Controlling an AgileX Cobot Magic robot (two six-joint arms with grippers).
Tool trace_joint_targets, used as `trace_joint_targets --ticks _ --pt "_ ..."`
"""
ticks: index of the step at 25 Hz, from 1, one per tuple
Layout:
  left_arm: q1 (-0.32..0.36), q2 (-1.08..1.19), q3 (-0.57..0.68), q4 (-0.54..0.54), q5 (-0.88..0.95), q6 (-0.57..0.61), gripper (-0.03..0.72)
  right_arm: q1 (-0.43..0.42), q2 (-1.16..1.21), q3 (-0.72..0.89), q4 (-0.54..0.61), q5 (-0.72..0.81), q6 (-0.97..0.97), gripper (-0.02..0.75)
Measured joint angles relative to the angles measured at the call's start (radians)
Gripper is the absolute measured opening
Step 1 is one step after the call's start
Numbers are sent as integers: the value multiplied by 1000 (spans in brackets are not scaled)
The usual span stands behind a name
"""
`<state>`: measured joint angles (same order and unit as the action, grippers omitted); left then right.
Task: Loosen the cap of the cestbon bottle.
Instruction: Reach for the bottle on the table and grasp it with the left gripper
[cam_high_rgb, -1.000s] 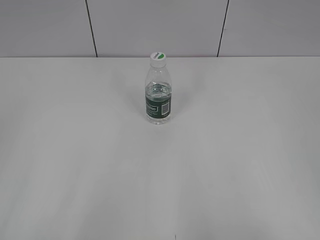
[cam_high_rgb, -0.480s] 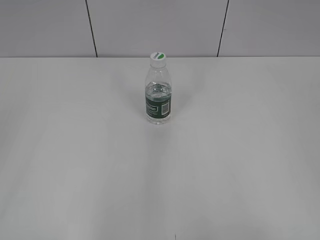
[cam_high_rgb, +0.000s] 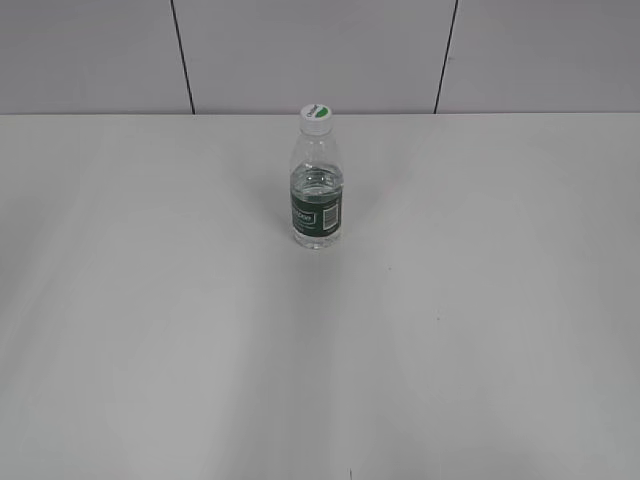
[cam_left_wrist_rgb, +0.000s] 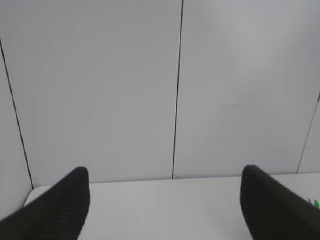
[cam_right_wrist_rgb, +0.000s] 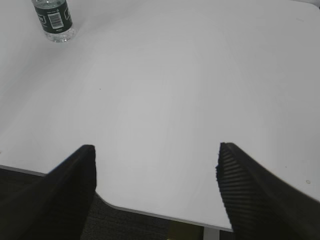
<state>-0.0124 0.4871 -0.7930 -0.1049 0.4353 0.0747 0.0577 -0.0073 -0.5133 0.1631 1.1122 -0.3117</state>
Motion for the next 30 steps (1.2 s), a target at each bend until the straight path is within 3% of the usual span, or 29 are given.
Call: trace_joint_targets --ticks 10,30 --pt "0 421 -6 43 -435 4 561 0 0 0 0 0 0 573" --pt "0 895 -7 113 -1040 4 561 0 0 0 0 0 0 573"
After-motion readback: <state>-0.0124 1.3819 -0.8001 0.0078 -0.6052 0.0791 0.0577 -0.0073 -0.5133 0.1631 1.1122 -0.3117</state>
